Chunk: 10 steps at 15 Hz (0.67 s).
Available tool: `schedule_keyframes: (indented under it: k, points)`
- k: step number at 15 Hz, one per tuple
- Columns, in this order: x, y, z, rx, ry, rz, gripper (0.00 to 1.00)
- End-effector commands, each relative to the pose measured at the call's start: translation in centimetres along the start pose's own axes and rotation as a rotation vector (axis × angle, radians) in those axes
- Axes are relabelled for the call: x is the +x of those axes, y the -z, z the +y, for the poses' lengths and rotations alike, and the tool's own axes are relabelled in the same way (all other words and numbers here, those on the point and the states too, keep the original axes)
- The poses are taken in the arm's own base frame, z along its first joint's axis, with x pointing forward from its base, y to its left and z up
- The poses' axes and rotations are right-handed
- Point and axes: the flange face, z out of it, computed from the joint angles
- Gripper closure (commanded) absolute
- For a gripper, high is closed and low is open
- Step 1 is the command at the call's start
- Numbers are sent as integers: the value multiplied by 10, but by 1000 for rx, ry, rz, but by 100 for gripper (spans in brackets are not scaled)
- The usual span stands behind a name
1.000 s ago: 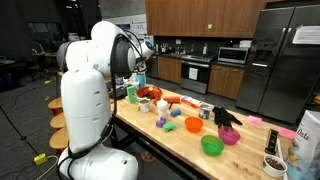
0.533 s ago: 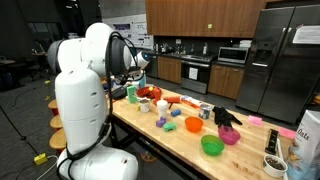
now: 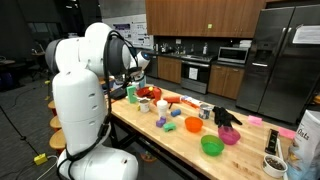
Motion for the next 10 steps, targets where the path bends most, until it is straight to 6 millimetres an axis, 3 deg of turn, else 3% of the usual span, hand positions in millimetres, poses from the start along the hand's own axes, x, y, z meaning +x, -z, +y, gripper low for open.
schedule_keyframes:
  k: [1,10]
  points:
    - [-2,25,4,-108,-115,77,0]
    - [-35,88,-21,-552,-396,155,0]
